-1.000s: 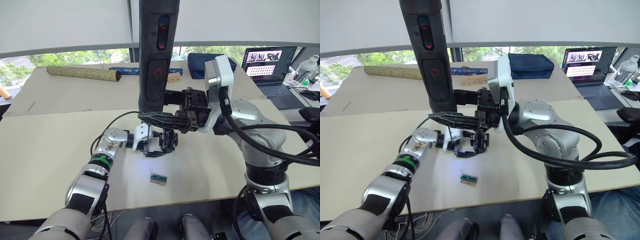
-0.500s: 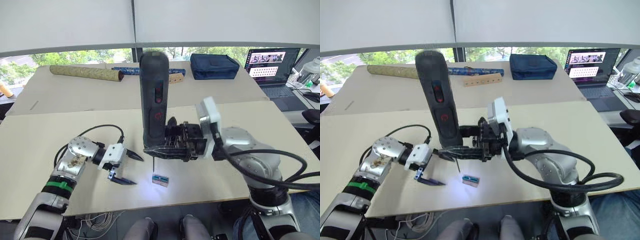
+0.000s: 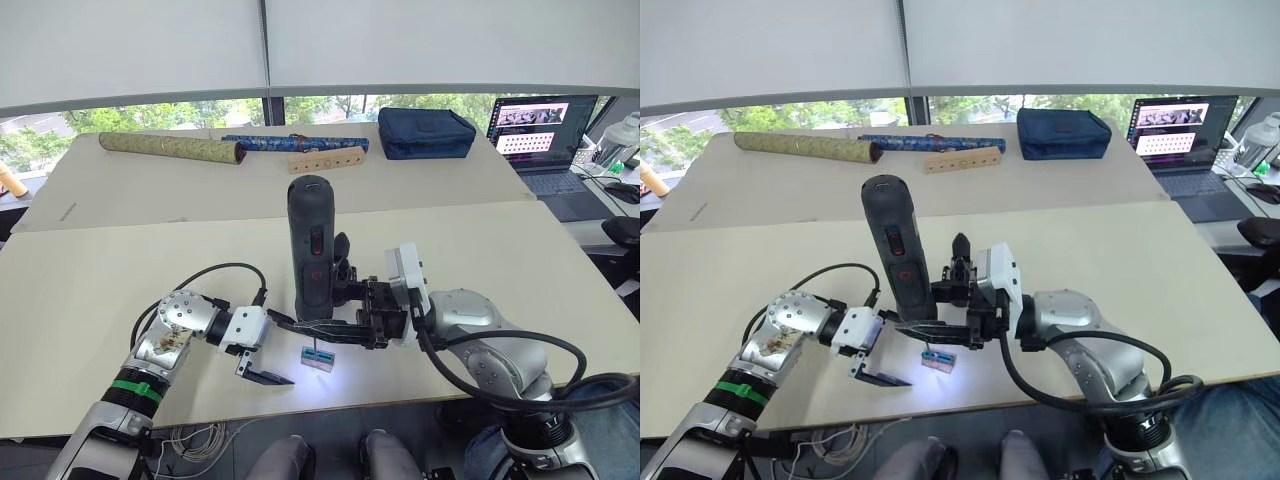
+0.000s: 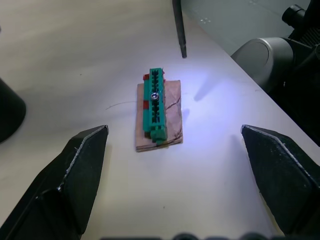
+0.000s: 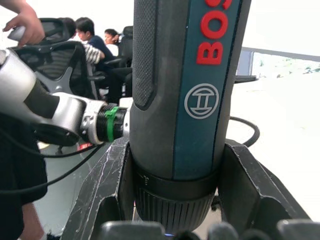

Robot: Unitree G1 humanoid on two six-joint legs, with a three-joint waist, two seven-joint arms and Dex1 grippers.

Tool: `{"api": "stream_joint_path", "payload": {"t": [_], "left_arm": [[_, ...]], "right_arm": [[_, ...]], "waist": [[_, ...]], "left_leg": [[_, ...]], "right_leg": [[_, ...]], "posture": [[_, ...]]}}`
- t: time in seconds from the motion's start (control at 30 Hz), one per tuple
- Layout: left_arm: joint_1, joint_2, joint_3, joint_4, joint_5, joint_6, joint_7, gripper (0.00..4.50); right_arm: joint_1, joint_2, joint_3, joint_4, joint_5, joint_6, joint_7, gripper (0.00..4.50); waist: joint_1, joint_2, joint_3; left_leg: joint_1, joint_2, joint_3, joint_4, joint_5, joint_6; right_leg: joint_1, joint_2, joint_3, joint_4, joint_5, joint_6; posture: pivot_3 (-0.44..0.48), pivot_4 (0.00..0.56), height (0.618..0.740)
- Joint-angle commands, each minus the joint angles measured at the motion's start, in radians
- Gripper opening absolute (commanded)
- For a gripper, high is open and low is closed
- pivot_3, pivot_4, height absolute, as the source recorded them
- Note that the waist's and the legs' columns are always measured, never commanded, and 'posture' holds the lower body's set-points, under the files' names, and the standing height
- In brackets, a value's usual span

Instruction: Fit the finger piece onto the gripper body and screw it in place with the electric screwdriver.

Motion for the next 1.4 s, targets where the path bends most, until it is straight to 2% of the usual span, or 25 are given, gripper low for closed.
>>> {"api": "stream_joint_path", "payload": {"t": [0.03, 0.07, 0.13, 0.17, 0.2, 0.23, 0.33, 0.6, 1.1, 1.4], "left_arm": [[-0.004, -0.002, 0.002, -0.019, -0.013, 0.009, 0.012, 4.5], [-0.005, -0.004, 0.002, -0.018, -0.015, 0.013, 0.014, 4.5], [-0.006, -0.006, 0.002, -0.019, -0.016, 0.017, 0.016, 4.5], [-0.008, -0.007, 0.001, -0.015, -0.014, 0.016, 0.017, 4.5], [-0.009, -0.008, 0.001, -0.012, -0.012, 0.015, 0.017, 4.5], [-0.011, -0.008, 0.001, -0.004, -0.01, 0.01, 0.016, 4.5], [-0.008, -0.003, -0.001, 0.009, -0.006, -0.001, 0.009, 4.5], [-0.003, -0.011, -0.017, 0.042, 0.007, -0.034, -0.005, 4.5], [-0.022, -0.037, -0.024, 0.083, 0.009, -0.047, -0.001, 4.5], [-0.072, -0.106, -0.046, 0.146, 0.032, -0.046, 0.023, 4.5]], "right_arm": [[-0.021, 0.006, -0.016, -0.042, 0.003, -0.033, -0.008, 1.91], [-0.02, 0.005, -0.014, -0.043, 0.001, -0.032, -0.011, 1.91], [-0.015, 0.005, -0.012, -0.047, 0.005, -0.025, -0.015, 1.91], [-0.011, 0.005, -0.012, -0.045, 0.014, -0.016, -0.014, 1.91], [-0.009, 0.004, -0.013, -0.044, 0.02, -0.01, -0.014, 1.91], [-0.007, 0.003, -0.014, -0.039, 0.024, -0.009, -0.009, 1.91], [-0.002, -0.002, -0.015, -0.034, 0.024, -0.016, 0.006, 1.91], [0.026, -0.028, 0.005, -0.041, -0.014, -0.08, 0.072, 1.91], [0.025, -0.014, 0.017, -0.021, -0.041, -0.128, 0.077, 1.91], [0.009, -0.003, 0.006, 0.024, -0.085, -0.176, 0.075, 1.91]], "waist": [[0.0, -0.001, 0.0], [-0.005, 0.0, 0.001], [-0.016, 0.001, 0.001], [-0.019, 0.003, 0.002], [-0.011, 0.003, 0.003], [-0.002, 0.004, 0.003], [0.014, 0.004, 0.003], [0.014, 0.004, 0.003], [0.015, 0.004, 0.003], [0.016, 0.004, 0.003]], "left_leg": [[0.0, 0.0, 0.0, 0.0, 0.0, 0.0], [-0.002, -0.001, -0.003, -0.001, 0.0, 0.0], [-0.002, -0.016, -0.034, -0.001, 0.003, 0.003], [-0.003, -0.024, -0.045, -0.001, 0.004, 0.005], [-0.001, -0.04, -0.067, 0.001, 0.009, 0.003], [-0.001, -0.039, -0.066, 0.002, 0.011, 0.0], [0.0, -0.037, -0.065, 0.0, 0.011, 0.0], [0.0, -0.036, -0.06, -0.001, 0.01, -0.003], [0.001, -0.035, -0.058, -0.001, 0.011, -0.004], [0.001, -0.035, -0.057, -0.001, 0.011, -0.004]], "right_leg": [[0.0, 0.001, 0.0, 0.0, 0.0, 0.0], [0.006, -0.002, -0.001, 0.0, 0.0, 0.0], [0.02, -0.026, -0.026, 0.001, -0.008, -0.002], [0.022, -0.03, -0.032, 0.005, -0.013, -0.001], [0.017, -0.029, -0.036, 0.007, -0.017, 0.002], [0.012, -0.019, -0.025, 0.005, -0.015, 0.001], [0.015, -0.017, -0.019, 0.001, -0.015, 0.002], [0.017, -0.016, -0.006, 0.001, -0.016, 0.002], [0.017, -0.015, -0.003, 0.002, -0.016, 0.002], [0.017, -0.015, -0.003, 0.002, -0.016, 0.003]], "posture": [[0.0, 0.15, 0.74], [0.0, 0.15, 0.74], [0.0, 0.15, 0.74], [0.0, 0.15, 0.74], [0.0, 0.15, 0.74], [0.0, 0.15, 0.74], [0.0, 0.15, 0.74], [0.0, 0.15, 0.74], [0.0, 0.15, 0.74], [0.0, 0.15, 0.74]]}}
